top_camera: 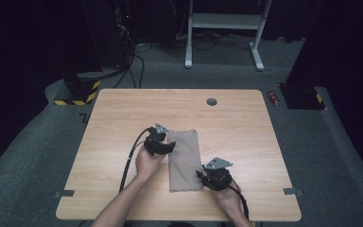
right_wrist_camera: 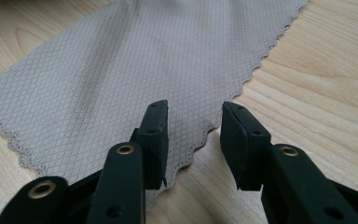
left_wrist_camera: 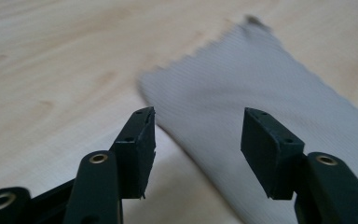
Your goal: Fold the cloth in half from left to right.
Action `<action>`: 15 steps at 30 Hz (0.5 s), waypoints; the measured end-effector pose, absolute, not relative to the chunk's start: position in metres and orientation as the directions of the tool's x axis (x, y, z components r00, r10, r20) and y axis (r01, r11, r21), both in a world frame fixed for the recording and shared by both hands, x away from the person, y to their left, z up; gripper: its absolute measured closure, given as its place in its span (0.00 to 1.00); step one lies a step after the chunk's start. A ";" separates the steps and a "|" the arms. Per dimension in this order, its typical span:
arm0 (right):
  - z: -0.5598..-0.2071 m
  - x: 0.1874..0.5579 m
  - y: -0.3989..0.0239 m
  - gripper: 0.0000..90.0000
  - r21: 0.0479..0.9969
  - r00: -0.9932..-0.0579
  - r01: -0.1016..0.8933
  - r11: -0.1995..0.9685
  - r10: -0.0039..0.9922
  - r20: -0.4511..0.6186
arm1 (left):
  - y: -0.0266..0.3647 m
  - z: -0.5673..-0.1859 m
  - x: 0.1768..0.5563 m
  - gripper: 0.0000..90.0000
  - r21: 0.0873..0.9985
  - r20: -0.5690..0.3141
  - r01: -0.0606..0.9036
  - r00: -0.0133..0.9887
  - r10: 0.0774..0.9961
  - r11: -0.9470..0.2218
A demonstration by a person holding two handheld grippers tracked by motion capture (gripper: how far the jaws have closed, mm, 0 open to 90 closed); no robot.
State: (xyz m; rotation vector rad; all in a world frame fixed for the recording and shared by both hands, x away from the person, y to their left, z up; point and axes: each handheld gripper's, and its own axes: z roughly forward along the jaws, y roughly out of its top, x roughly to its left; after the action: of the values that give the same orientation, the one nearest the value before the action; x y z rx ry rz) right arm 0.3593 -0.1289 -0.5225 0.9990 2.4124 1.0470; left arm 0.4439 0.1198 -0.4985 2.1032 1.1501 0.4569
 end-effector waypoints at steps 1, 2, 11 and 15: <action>-0.523 0.359 -0.129 0.68 0.738 -0.700 0.475 0.480 0.714 -0.014 | 0.119 -0.502 0.437 0.50 0.703 -0.010 0.595 0.555 0.832 -0.389; -0.523 0.359 -0.129 0.68 0.737 -0.699 0.477 0.479 0.715 -0.012 | 0.120 -0.505 0.435 0.50 0.695 -0.003 0.598 0.557 0.830 -0.399; -0.523 0.361 -0.130 0.67 0.739 -0.703 0.474 0.479 0.711 -0.010 | 0.141 -0.512 0.429 0.49 0.680 0.006 0.632 0.503 0.864 -0.372; -0.523 0.360 -0.130 0.67 0.739 -0.702 0.474 0.478 0.712 -0.010 | 0.136 -0.506 0.409 0.48 0.721 -0.072 0.604 0.553 0.830 -0.340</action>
State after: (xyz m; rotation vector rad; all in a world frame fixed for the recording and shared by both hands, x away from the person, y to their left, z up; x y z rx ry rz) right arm 0.3603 -0.1305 -0.5234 1.0033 2.4128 1.0604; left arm 0.4092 0.1363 -0.5059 2.0690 1.1495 0.4026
